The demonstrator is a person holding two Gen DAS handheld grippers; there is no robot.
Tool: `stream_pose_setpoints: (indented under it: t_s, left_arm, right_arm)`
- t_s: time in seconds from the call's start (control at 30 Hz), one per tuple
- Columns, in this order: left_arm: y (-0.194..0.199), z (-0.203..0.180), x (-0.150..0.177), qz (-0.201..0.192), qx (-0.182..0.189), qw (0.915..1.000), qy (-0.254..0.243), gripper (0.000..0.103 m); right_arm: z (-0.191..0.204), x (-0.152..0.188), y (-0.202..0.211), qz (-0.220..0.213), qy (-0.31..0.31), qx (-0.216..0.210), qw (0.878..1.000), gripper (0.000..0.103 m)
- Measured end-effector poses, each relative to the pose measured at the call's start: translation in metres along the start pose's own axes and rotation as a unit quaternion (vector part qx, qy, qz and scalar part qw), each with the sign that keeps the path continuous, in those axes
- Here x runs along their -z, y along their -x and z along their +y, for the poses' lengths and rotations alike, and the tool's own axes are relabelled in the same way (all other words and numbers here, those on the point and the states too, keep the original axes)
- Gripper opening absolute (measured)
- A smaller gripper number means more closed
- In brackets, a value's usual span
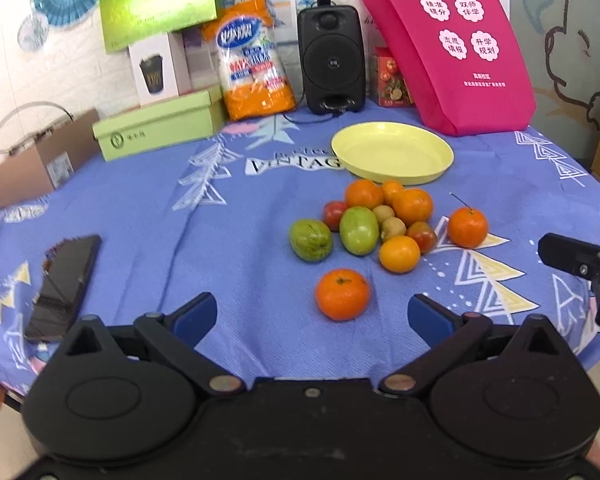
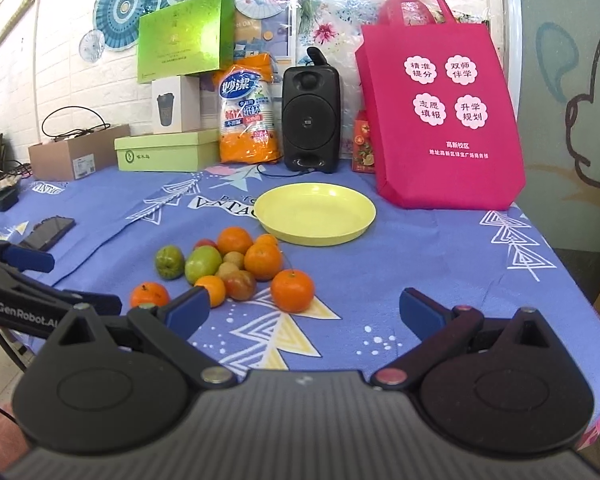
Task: Organize fruits
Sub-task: 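Move both tools toward the fruit pile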
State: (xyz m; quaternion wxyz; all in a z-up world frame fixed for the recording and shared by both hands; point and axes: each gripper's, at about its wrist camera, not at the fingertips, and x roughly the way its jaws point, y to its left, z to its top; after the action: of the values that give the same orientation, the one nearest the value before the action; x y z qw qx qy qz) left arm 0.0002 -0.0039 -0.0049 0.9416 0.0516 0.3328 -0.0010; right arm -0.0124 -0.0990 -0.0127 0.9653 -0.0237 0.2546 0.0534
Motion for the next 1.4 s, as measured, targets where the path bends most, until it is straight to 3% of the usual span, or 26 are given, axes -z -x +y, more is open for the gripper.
stream_pose_setpoints:
  t_s: [0.07, 0.2, 0.4, 0.57, 1.03, 1.23, 1.4]
  left_arm:
    - [0.0, 0.0, 0.0, -0.002, -0.003, 1.0, -0.004, 0.103]
    - [-0.002, 0.003, -0.001, 0.011, 0.026, 0.9996, -0.001, 0.103]
    - [-0.007, 0.005, 0.0, 0.014, 0.039, 0.9992, 0.0, 0.103]
    - [-0.013, 0.007, 0.0, 0.027, 0.055, 0.9981, 0.008, 0.103]
    - [-0.011, 0.008, 0.004, -0.007, 0.043, 0.999, -0.008, 0.103]
    - [-0.018, -0.004, 0.016, -0.042, 0.015, 0.9974, -0.056, 0.103]
    - [-0.036, -0.002, 0.014, -0.018, 0.035, 0.998, -0.049, 0.103]
  right_arm:
    - [-0.001, -0.001, -0.002, 0.007, 0.003, -0.005, 1.0, 0.103]
    - [-0.002, 0.0, -0.004, 0.012, -0.003, -0.026, 1.0, 0.103]
    - [-0.006, 0.0, -0.012, 0.042, -0.022, -0.02, 0.999, 0.103]
    - [-0.005, 0.0, -0.01, 0.026, -0.01, -0.023, 0.999, 0.103]
    - [-0.006, 0.004, -0.019, 0.034, 0.0, -0.026, 0.999, 0.103]
    - [-0.002, 0.009, -0.034, 0.043, 0.023, -0.02, 0.999, 0.103]
    - [0.001, 0.014, -0.048, 0.052, 0.043, -0.027, 0.997, 0.103]
